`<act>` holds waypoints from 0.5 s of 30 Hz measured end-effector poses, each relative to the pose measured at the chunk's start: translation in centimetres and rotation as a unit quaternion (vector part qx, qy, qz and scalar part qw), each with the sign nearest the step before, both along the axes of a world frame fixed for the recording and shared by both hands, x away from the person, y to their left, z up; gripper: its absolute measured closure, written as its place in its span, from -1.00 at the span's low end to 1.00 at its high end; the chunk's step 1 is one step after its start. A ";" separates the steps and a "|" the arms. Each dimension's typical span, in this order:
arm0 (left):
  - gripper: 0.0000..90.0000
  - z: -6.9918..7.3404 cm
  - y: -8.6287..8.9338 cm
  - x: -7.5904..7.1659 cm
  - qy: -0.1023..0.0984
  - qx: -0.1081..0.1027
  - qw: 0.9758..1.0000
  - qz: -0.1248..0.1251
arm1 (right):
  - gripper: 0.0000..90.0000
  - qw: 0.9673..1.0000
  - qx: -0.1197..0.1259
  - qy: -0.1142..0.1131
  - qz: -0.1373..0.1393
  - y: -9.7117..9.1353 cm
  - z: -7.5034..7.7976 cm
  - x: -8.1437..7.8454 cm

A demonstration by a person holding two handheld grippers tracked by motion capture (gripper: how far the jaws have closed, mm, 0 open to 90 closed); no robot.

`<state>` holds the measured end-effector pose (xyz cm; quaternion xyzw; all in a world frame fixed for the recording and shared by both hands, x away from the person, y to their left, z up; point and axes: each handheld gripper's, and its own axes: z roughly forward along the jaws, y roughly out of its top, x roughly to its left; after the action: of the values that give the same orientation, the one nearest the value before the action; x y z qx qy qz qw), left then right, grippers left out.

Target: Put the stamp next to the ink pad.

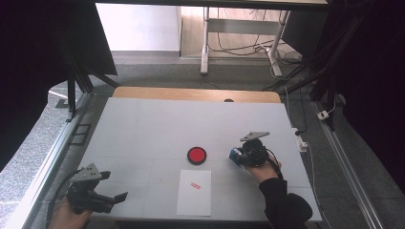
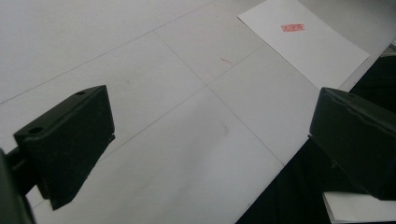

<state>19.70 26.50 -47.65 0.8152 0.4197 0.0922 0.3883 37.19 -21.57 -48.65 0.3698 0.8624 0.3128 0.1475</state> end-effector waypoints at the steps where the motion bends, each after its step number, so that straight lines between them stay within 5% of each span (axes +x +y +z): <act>1: -1.00 0.0 0.0 0.0 0.000 0.000 1.000 0.000 | 0.34 1.000 0.002 -0.002 -0.003 0.0 0.1 0.0; 15: -1.00 0.0 0.1 0.0 0.006 -0.007 1.000 0.001 | -0.03 0.999 0.023 -0.022 -0.003 0.3 1.6 -1.0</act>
<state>19.71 26.62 -47.66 0.8123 0.4239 0.0844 0.3916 36.23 -21.28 -47.08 0.3685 0.8502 0.3406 0.1590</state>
